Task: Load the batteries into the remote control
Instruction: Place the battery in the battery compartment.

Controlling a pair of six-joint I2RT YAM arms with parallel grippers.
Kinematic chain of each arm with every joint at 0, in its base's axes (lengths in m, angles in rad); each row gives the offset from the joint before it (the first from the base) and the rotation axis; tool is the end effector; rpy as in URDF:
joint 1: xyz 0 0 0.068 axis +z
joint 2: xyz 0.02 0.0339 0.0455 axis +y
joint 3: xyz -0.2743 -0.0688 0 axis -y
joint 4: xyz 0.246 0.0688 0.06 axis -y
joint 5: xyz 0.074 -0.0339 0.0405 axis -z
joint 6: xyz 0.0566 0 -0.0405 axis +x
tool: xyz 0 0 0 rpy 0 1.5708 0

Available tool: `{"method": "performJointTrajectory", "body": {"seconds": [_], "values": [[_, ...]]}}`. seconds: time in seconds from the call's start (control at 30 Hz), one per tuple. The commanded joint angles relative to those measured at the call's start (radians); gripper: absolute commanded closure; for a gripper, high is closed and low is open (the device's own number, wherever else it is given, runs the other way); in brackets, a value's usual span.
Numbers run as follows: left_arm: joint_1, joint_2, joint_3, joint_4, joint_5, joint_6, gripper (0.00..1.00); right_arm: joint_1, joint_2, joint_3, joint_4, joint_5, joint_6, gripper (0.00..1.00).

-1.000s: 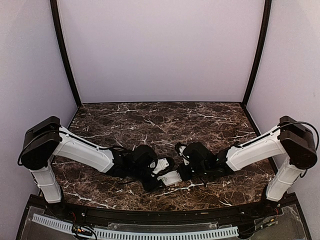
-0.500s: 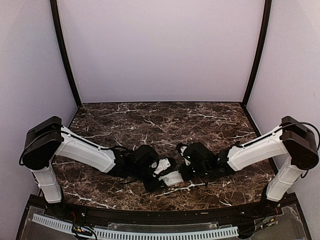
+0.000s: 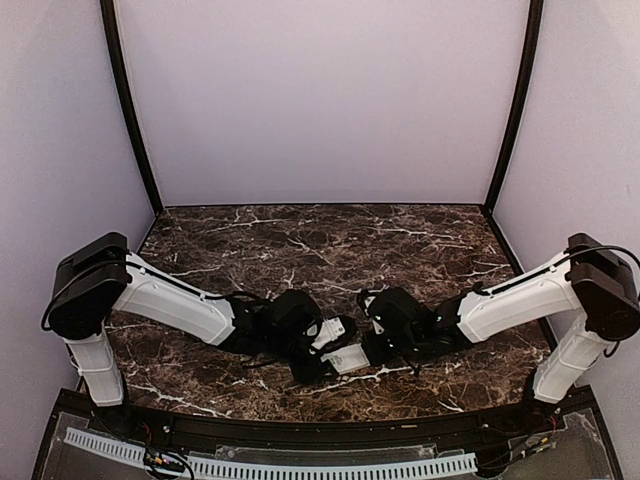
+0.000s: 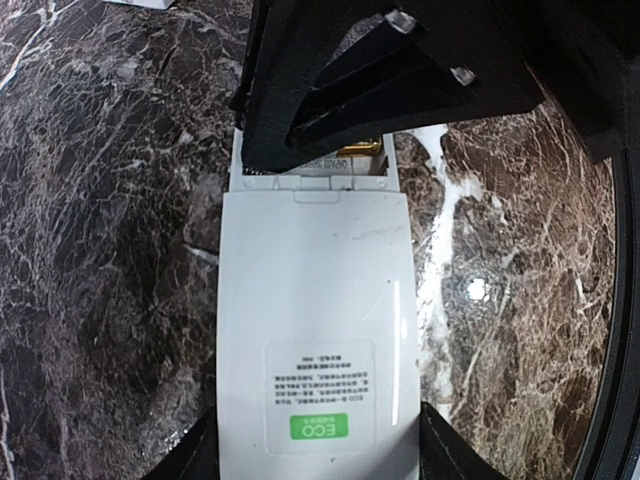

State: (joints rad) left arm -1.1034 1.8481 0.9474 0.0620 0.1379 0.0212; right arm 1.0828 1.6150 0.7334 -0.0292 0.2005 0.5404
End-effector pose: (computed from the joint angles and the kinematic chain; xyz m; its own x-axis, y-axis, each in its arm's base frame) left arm 0.1651 -0.3444 0.1250 -0.3154 0.6716 -0.6704 0.9326 0.3501 -0.0880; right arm 0.1573 0.2723 0.1336 -0.7335 -0.3065 -0.6067 -0.5026 0.8455 0.1805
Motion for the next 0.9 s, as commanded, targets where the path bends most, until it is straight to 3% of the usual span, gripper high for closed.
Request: {"method": "performJointTrajectory", "body": {"seconds": [0.0, 0.4, 0.87], "values": [[0.008, 0.1, -0.049, -0.199, 0.006, -0.035, 0.7, 0.023, 0.009, -0.024, -0.136, -0.053, 0.028, 1.0], [0.01, 0.114, -0.04, -0.206, 0.005, -0.037, 0.79, 0.025, 0.017, -0.005, -0.235, -0.014, 0.094, 1.0], [0.01, 0.115, -0.038, -0.206, 0.008, -0.035, 0.79, 0.036, 0.067, 0.09, -0.433, 0.084, 0.139, 0.96]]}}
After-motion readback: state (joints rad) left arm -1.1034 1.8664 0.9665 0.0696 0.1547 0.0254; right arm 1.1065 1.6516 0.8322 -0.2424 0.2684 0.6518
